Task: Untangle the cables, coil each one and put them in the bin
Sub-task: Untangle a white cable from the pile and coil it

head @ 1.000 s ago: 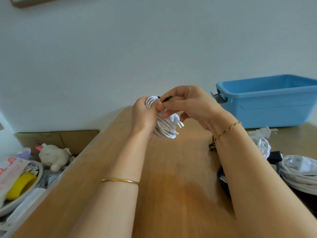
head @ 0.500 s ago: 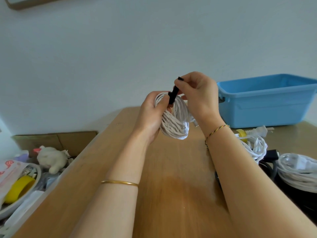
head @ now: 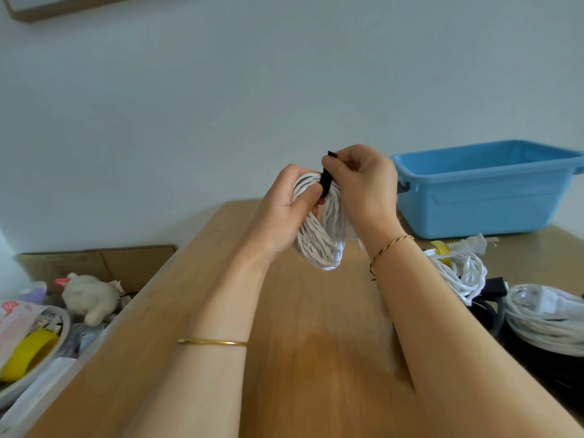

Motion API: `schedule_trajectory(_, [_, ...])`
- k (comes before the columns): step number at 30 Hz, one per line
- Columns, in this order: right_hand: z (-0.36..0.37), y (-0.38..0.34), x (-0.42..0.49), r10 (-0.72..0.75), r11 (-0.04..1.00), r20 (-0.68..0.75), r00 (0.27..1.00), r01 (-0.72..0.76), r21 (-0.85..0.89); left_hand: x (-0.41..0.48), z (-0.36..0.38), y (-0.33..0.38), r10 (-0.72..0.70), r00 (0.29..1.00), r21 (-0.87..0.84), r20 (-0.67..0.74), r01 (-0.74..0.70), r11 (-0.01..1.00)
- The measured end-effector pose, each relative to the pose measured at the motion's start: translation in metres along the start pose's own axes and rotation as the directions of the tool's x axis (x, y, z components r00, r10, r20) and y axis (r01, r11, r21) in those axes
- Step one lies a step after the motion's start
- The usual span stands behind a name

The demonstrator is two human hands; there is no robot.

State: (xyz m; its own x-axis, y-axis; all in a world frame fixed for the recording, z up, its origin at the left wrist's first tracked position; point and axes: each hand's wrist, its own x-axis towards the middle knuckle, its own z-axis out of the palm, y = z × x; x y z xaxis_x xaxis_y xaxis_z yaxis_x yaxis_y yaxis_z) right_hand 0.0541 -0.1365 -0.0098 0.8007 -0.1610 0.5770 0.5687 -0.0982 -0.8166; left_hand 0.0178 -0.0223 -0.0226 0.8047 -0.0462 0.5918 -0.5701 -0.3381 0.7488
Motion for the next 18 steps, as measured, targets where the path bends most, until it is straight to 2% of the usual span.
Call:
schedule_trajectory(4, [0.001, 0.005, 0.001, 0.101, 0.994, 0.09, 0.991, -0.105, 0.037, 0.001, -0.006, 0.0, -0.012, 1.0, 0.028, 0.016, 0.012, 1.0])
schedule_trajectory(9, [-0.003, 0.003, 0.002, 0.25, 0.95, 0.214, 0.944, -0.282, 0.135, 0.001, -0.007, 0.003, -0.059, 0.998, 0.025, 0.004, 0.059, 0.998])
schedule_trajectory(14, [-0.003, 0.0, 0.001, 0.364, 0.882, 0.284, 0.887, -0.427, 0.201, 0.002, -0.009, 0.007, -0.023, 1.0, 0.162, 0.009, 0.021, 0.987])
schedule_trajectory(18, [-0.006, -0.002, 0.002, 0.354, 0.866, 0.29, 0.889, -0.429, 0.257, 0.002, -0.008, 0.011, 0.018, 0.999, 0.217, 0.032, -0.024, 0.976])
